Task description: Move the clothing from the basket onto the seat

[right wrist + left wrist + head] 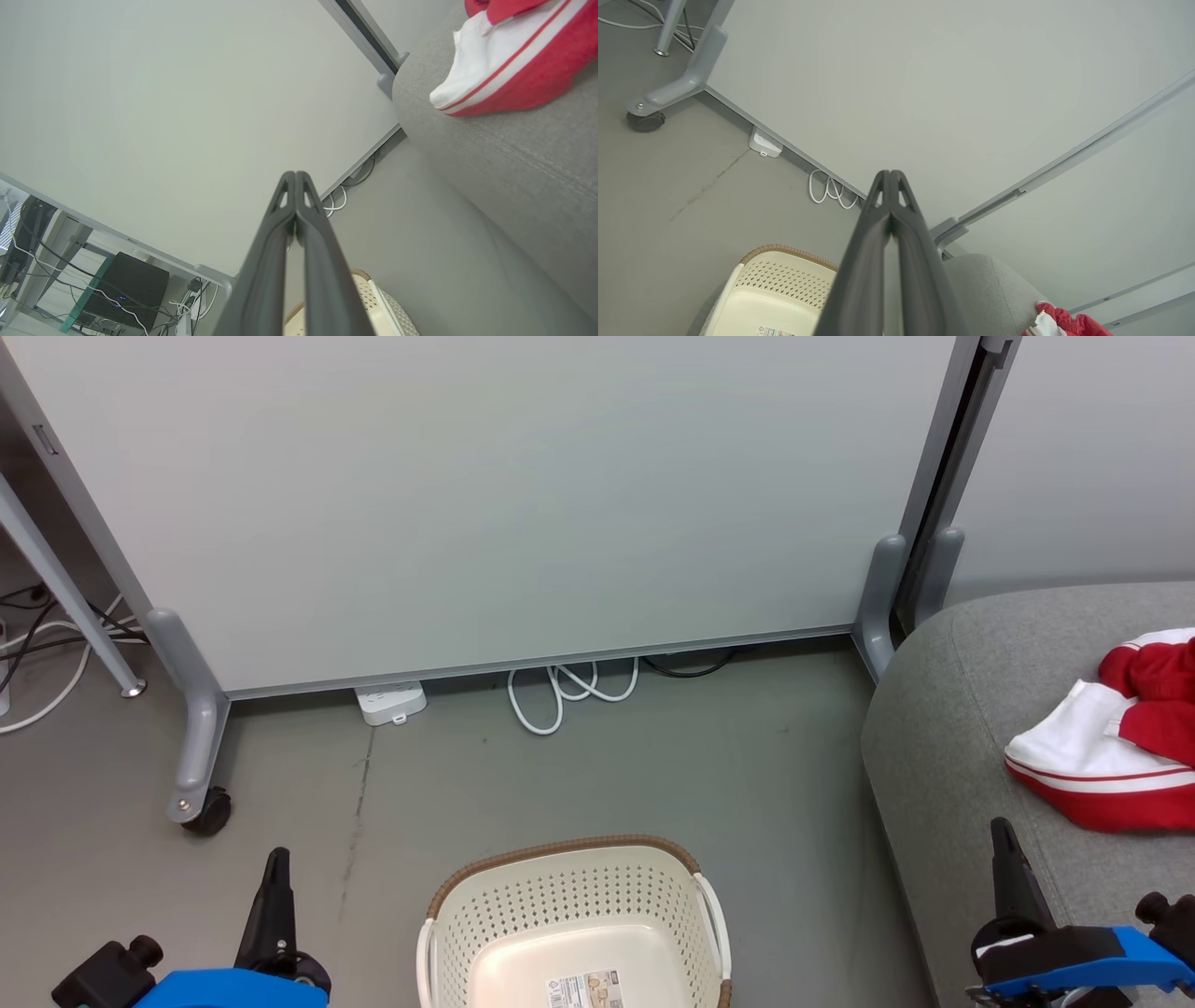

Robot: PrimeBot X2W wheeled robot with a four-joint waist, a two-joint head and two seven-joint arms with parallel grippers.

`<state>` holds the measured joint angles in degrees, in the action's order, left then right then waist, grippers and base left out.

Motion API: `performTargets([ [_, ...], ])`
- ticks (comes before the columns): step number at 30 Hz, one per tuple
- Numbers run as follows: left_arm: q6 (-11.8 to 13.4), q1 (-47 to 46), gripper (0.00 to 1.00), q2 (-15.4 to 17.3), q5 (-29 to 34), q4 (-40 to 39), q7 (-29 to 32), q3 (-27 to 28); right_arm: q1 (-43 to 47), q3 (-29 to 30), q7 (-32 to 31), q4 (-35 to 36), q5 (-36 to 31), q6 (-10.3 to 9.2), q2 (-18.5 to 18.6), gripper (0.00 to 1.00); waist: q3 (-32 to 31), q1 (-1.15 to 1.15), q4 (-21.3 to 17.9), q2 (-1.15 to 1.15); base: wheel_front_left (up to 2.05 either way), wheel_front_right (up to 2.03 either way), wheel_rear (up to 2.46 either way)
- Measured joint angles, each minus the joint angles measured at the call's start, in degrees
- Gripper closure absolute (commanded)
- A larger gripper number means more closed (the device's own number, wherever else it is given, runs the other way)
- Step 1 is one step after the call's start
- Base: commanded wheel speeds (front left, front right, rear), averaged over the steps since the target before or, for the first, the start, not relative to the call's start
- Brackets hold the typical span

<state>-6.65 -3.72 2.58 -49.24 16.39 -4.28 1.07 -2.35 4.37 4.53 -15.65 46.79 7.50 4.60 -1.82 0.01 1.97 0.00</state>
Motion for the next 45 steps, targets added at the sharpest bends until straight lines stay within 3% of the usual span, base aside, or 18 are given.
performTargets([
  [45,-0.42,-1.22,1.00,0.07,-27.05,-1.43,6.80,3.38,-2.22,1.41,-7.05,1.02,28.63,0.00,-1.00,1.00,1.09,0.00,-1.08,0.00,0.00,0.00,0.00],
])
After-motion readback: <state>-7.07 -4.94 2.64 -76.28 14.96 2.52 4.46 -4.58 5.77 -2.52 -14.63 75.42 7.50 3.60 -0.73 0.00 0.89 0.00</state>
